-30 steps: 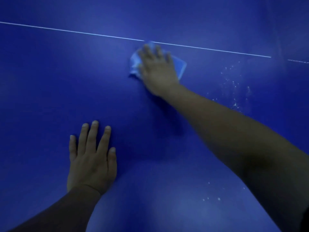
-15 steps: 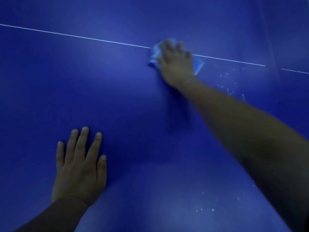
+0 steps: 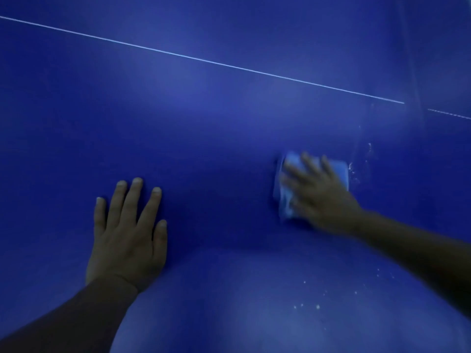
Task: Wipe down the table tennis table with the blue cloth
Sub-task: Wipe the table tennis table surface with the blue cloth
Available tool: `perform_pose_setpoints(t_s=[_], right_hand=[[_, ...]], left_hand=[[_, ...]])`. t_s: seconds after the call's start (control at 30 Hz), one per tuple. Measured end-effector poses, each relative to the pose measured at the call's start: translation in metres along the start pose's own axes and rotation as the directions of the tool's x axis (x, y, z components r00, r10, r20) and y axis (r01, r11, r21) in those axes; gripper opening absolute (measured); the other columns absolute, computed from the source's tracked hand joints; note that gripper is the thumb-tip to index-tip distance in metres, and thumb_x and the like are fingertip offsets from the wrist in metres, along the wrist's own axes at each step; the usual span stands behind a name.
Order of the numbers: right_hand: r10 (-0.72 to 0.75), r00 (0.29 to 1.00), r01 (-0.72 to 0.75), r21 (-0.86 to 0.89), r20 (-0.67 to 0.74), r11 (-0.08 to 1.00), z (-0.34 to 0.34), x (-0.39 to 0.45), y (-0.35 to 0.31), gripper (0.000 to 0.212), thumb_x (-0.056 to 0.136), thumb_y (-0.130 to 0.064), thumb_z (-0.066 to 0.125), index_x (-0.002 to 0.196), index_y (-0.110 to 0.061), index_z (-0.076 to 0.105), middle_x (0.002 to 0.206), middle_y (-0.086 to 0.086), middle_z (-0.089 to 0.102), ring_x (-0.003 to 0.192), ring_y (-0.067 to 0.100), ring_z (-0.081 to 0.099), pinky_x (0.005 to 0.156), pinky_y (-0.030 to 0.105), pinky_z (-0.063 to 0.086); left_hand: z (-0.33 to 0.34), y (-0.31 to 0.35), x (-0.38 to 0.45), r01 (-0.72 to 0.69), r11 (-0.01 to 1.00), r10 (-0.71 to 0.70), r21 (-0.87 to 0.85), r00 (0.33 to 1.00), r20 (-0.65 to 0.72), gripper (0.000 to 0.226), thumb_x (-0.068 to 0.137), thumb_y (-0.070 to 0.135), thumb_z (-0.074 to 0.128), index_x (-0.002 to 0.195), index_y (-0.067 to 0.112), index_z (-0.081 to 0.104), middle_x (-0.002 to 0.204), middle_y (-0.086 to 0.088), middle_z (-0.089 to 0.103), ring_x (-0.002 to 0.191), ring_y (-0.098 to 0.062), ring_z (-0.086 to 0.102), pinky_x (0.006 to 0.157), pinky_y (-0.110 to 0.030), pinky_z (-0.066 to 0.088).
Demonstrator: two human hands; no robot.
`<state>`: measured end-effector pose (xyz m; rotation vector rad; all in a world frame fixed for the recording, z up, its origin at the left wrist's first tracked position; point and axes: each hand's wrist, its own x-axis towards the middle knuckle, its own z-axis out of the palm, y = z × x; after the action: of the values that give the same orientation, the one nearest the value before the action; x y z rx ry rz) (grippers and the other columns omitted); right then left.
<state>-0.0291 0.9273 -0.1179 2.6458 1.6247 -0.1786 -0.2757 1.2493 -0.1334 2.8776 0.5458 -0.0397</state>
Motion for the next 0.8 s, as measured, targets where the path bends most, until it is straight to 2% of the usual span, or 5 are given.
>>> perform_pose_setpoints(t_s=[0.17, 0.43, 0.57, 0.7, 0.8], right_hand=[[0.519, 0.852, -0.512, 0.103, -0.072, 0.853, -0.011, 0.089, 0.061, 0.062, 0.100, -0.054, 0.017, 0.156, -0.031, 0.030, 0.165, -0.006, 0.023, 0.152, 0.032, 0.016, 0.116, 0.061, 0.013], [0.040, 0.998, -0.038, 0.038, -0.054, 0.999, 0.021, -0.106, -0.147, 0.052, 0.099, -0.046, 0.039, 0.149, -0.032, 0.039, 0.162, 0.001, 0.027, 0.149, 0.042, 0.022, 0.111, 0.070, 0.022], [-0.247, 0.968, 0.247, 0.002, 0.043, 0.969, 0.018, -0.124, -0.137, 0.048, 0.102, -0.049, 0.036, 0.147, -0.034, 0.040, 0.161, -0.002, 0.030, 0.147, 0.040, 0.025, 0.112, 0.066, 0.023], [0.429, 0.900, -0.419, 0.116, -0.079, 0.900, 0.013, -0.060, -0.081, 0.054, 0.102, -0.048, 0.029, 0.153, -0.034, 0.031, 0.163, -0.003, 0.029, 0.150, 0.036, 0.021, 0.113, 0.067, 0.020], [0.581, 0.808, -0.561, 0.169, -0.102, 0.810, 0.018, -0.073, -0.112, 0.055, 0.104, -0.050, 0.024, 0.155, -0.033, 0.032, 0.165, -0.007, 0.023, 0.153, 0.032, 0.012, 0.119, 0.062, 0.010]], left_hand=[[0.000, 0.001, 0.000, 0.007, 1.000, -0.007, -0.001, 1.000, -0.005, 0.063, 0.099, 0.042, 0.025, 0.154, 0.014, 0.036, 0.164, -0.013, 0.023, 0.154, -0.030, 0.011, 0.123, -0.055, 0.003], [-0.001, -0.001, 0.002, 0.011, 1.000, -0.011, -0.024, 1.000, 0.017, 0.066, 0.098, 0.046, 0.021, 0.155, 0.016, 0.035, 0.165, -0.013, 0.022, 0.154, -0.030, 0.010, 0.123, -0.056, 0.004], [-0.003, 0.002, 0.002, 0.017, 1.000, -0.017, -0.021, 1.000, 0.013, 0.069, 0.097, 0.048, 0.018, 0.156, 0.016, 0.033, 0.165, -0.012, 0.022, 0.154, -0.030, 0.009, 0.124, -0.054, 0.002], [-0.004, 0.005, 0.002, 0.028, 1.000, -0.028, -0.013, 1.000, 0.005, 0.067, 0.098, 0.046, 0.018, 0.157, 0.017, 0.030, 0.166, -0.011, 0.019, 0.154, -0.029, 0.008, 0.124, -0.053, 0.001], [-0.005, 0.007, -0.002, 0.019, 0.999, -0.020, 0.046, 1.000, 0.018, 0.061, 0.104, 0.044, 0.018, 0.158, 0.016, 0.025, 0.167, -0.012, 0.017, 0.155, -0.030, 0.007, 0.123, -0.055, 0.002]])
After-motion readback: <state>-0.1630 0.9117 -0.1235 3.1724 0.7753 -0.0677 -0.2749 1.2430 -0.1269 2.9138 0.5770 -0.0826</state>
